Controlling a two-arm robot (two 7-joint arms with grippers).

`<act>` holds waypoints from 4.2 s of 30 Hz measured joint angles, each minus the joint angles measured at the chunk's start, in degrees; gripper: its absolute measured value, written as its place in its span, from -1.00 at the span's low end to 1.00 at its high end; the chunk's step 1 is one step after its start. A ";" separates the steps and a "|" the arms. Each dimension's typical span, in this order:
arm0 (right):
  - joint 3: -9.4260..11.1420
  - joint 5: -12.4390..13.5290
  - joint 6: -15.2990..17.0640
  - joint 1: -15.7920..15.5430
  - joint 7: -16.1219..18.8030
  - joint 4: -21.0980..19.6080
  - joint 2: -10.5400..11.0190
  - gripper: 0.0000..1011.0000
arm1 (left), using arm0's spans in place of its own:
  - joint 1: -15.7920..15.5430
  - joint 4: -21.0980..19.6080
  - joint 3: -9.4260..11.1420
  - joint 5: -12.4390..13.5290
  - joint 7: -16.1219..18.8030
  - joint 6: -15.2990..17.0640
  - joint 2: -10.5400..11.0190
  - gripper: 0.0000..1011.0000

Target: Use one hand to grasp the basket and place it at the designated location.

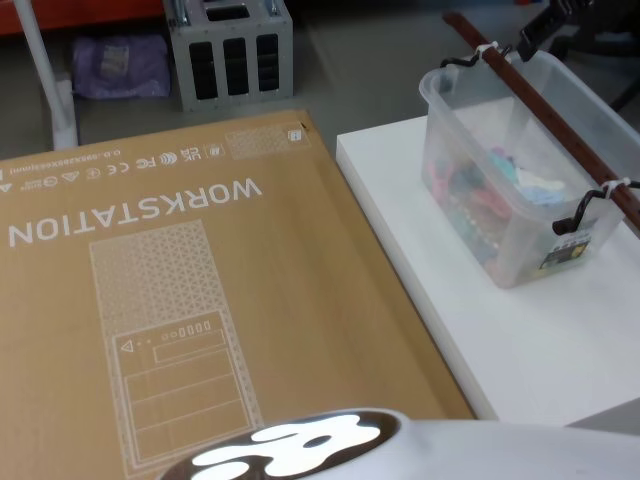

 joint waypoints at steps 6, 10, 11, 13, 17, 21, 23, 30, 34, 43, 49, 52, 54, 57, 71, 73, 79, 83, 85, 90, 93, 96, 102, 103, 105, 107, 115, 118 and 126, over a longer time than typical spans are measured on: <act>0.00 0.00 0.00 0.00 0.00 0.00 0.00 1.00 | 0.00 0.00 0.00 0.00 0.00 0.00 0.00 -1.00; 0.00 0.00 0.00 0.00 0.00 0.00 0.00 1.00 | 0.00 0.00 0.00 0.00 0.00 0.00 0.00 -1.00; 0.00 0.00 0.00 0.00 0.00 0.00 0.00 1.00 | 0.00 0.00 0.00 0.00 0.00 0.00 0.00 -1.00; 0.00 0.00 0.00 0.00 0.00 0.00 0.00 1.00 | 0.00 0.00 0.00 0.00 0.00 0.00 -0.01 -1.00; 0.00 0.00 0.00 0.00 0.00 0.00 0.00 0.99 | 0.00 0.00 0.00 0.00 0.00 0.00 0.00 -1.00; 0.00 0.00 0.00 0.00 0.00 0.00 0.00 1.00 | 0.00 0.00 0.00 0.00 0.00 0.00 0.00 -1.00; 0.00 0.00 0.00 0.00 0.00 0.00 0.00 1.00 | 0.00 0.00 0.00 0.00 0.00 0.00 0.00 -1.00; 0.00 0.00 0.00 0.00 0.00 0.00 0.00 1.00 | 0.00 0.00 0.00 0.00 0.00 0.00 0.00 -1.00; 0.00 0.00 0.00 0.00 0.00 0.00 0.00 1.00 | 0.00 0.00 0.00 0.00 0.00 0.00 0.00 -1.00; -0.58 -0.40 0.36 -0.06 0.04 0.44 -0.37 1.00 | 0.00 0.00 0.00 0.00 0.00 0.00 0.00 -1.00; -1.22 -0.76 0.21 -0.06 0.29 1.68 -1.14 1.00 | 0.00 0.00 0.00 0.00 0.00 0.00 0.00 -1.00; -1.39 -0.77 0.05 0.05 0.36 2.21 -1.42 1.00 | 0.00 0.00 0.00 0.00 0.00 0.00 0.00 -1.00; -1.50 -0.76 -0.05 0.15 0.44 2.50 -1.52 1.00 | 0.00 0.00 0.00 0.00 0.00 0.00 0.00 -1.00; -1.60 -0.76 -0.13 0.24 0.56 2.76 -1.62 1.00 | 0.00 0.00 0.00 0.00 0.00 0.00 0.00 -1.00; -3.37 0.32 -2.01 0.53 2.45 6.12 -3.67 1.00 | 0.00 0.00 0.00 0.00 0.00 0.00 0.00 -1.00; -3.64 0.53 -2.37 0.53 2.70 6.52 -3.93 1.00 | 0.00 0.00 0.00 0.00 0.00 0.00 0.00 -1.00; -4.61 1.07 -3.04 0.51 3.19 7.30 -4.49 1.00 | 0.00 0.00 0.00 0.00 0.00 0.00 0.00 -1.00; -5.54 1.07 -3.01 0.35 3.35 7.81 -4.97 1.00 | 0.00 0.00 0.00 0.00 0.00 0.00 0.00 -1.00; -6.10 0.88 -2.68 0.30 3.44 8.22 -5.41 1.00 | 0.00 0.00 0.00 -0.01 0.00 0.00 0.00 -1.00; -7.62 -0.64 -1.42 0.46 3.54 9.89 -6.63 1.00 | 0.00 0.00 0.00 0.00 0.00 0.00 0.00 -1.00; -7.99 -0.92 -1.30 0.56 3.54 10.46 -6.92 1.00 | 0.00 0.00 0.00 0.00 0.00 0.00 0.00 -1.00; -8.17 -0.98 -1.27 0.64 3.54 10.72 -7.05 1.00 | 0.00 0.00 0.00 0.00 0.00 0.00 0.00 -1.00; -8.59 -1.25 -0.93 0.70 3.47 11.03 -7.23 0.99 | 0.00 0.00 0.00 0.00 0.00 0.00 0.00 -1.00; -8.62 -1.25 -0.92 0.71 3.46 11.07 -7.23 1.00 | 0.00 0.00 0.00 0.00 0.00 0.00 0.00 -1.00; -8.72 -1.27 -0.89 0.72 3.40 11.19 -7.23 1.00 | 0.00 0.00 0.00 0.00 0.00 0.00 0.00 -1.00; -8.79 -1.31 -0.85 0.73 3.35 11.35 -7.30 1.00 | 0.00 0.00 0.00 0.00 0.00 0.00 0.00 -1.00; -9.07 -1.42 -0.70 0.73 3.16 12.35 -7.80 1.00 | 0.00 0.00 0.00 0.00 0.00 0.00 0.00 -1.00; -9.08 -1.39 -0.70 0.72 3.12 12.49 -7.85 0.99 | 0.00 0.00 0.00 0.00 0.00 0.00 0.00 -1.00; -9.56 -1.63 -0.76 0.87 3.28 14.12 -8.50 1.00 | 0.00 0.00 0.00 0.00 0.00 0.00 0.00 -1.00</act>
